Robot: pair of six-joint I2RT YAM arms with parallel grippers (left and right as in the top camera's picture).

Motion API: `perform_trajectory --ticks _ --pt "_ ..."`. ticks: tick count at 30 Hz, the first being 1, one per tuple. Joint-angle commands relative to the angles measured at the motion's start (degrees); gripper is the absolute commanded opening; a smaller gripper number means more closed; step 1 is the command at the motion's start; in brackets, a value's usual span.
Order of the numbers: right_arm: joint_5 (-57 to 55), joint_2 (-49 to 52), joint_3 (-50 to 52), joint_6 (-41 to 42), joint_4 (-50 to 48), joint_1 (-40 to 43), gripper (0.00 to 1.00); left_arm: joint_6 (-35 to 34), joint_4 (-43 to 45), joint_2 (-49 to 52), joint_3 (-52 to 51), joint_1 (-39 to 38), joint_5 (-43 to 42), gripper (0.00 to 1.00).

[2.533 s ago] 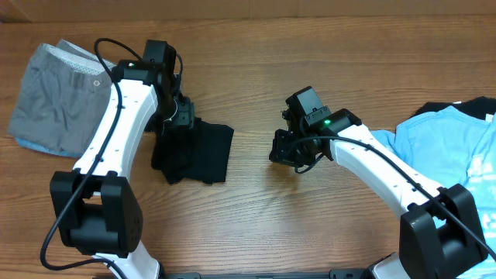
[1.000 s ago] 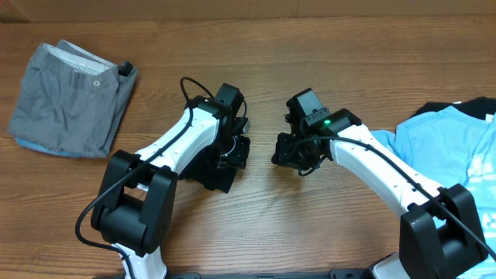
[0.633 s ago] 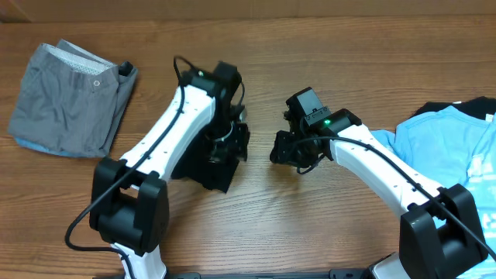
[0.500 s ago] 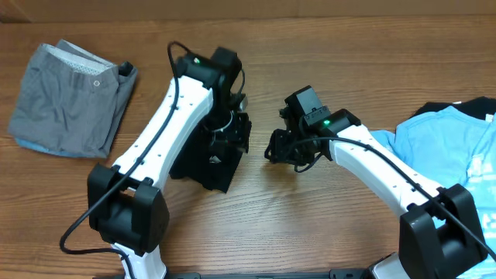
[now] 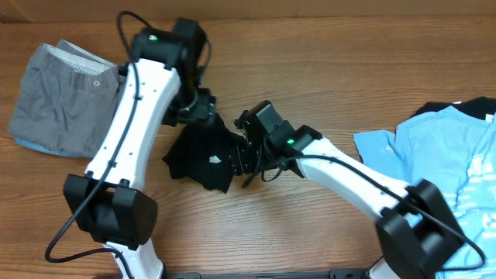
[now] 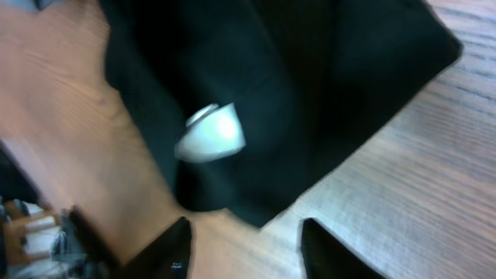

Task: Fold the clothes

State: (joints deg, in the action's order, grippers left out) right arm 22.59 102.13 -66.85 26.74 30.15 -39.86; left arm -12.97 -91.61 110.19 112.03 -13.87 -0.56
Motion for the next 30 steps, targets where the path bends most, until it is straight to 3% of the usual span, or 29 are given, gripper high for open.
perform_trajectory --ticks 1,4,8,16,22,27,30 --pt "-2.0 4.1 -1.0 3.4 -1.7 0.2 0.31 3.8 1.2 0.0 -1.3 3.1 0.1 0.77" --pt "-3.7 5.0 -1.0 3.3 -2.5 0.5 0.15 8.2 1.9 0.0 -3.3 4.9 -5.7 0.77" --pt "-4.8 5.0 -1.0 3.4 -1.1 1.8 0.04 11.4 3.5 0.0 -8.4 5.4 -10.6 0.77" --pt "-9.0 5.0 -1.0 6.3 4.5 4.7 0.04 11.8 14.4 0.0 -21.5 5.2 -19.4 0.76" --pt "-9.1 5.0 -1.0 6.3 4.5 4.6 0.04 11.7 25.9 0.0 -33.5 4.3 -26.5 0.69" --pt "-9.1 5.0 -1.0 6.3 4.7 4.6 0.04 10.1 37.1 0.0 -43.5 2.6 -26.5 0.67" --pt "-9.1 5.0 -1.0 6.3 4.9 4.7 0.14 10.0 42.7 0.0 -47.4 1.7 -26.5 0.67"
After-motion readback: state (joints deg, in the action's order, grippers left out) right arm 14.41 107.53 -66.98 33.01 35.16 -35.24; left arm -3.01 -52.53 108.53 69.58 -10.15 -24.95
